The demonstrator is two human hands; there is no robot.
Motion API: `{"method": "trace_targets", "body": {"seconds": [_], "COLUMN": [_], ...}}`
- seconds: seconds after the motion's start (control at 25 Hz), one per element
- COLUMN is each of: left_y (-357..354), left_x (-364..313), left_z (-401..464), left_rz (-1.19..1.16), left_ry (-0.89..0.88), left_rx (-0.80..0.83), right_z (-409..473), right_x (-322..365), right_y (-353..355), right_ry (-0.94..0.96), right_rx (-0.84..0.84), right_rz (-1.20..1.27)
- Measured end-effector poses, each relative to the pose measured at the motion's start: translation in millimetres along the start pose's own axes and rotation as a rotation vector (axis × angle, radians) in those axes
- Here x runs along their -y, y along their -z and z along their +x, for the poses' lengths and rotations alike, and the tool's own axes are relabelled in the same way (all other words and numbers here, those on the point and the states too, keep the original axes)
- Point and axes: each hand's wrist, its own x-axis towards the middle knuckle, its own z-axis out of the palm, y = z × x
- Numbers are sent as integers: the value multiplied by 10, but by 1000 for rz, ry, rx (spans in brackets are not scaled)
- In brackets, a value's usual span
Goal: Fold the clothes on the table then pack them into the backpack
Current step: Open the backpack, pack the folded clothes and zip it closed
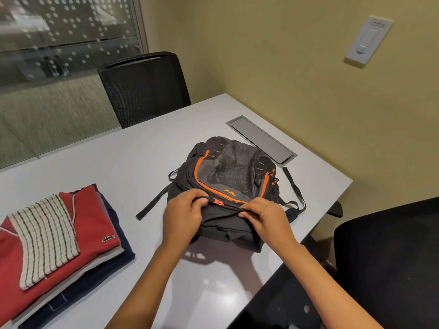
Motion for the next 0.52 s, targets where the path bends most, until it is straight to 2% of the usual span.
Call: {"method": "trace_targets", "body": {"seconds": [0.24, 0.32, 0.44, 0.52], "left_y": [151, 73, -91, -156], "left_x": [334, 363, 347, 353], "left_z": [275, 294, 246, 192], "left_rz": [-178, -232, -400, -449], "left_ry": [215, 283, 381, 367], "left_rx": [-105, -102, -57, -7], "right_z": [-63, -79, -54, -29], "right_x": [-223, -270, -294, -242], "right_y": [244, 275, 376, 424], "right_ry": [-59, -134, -349, -388], "right_rx": [-34, -21, 194, 328], "right_rz": [-53, -39, 33, 87]}}
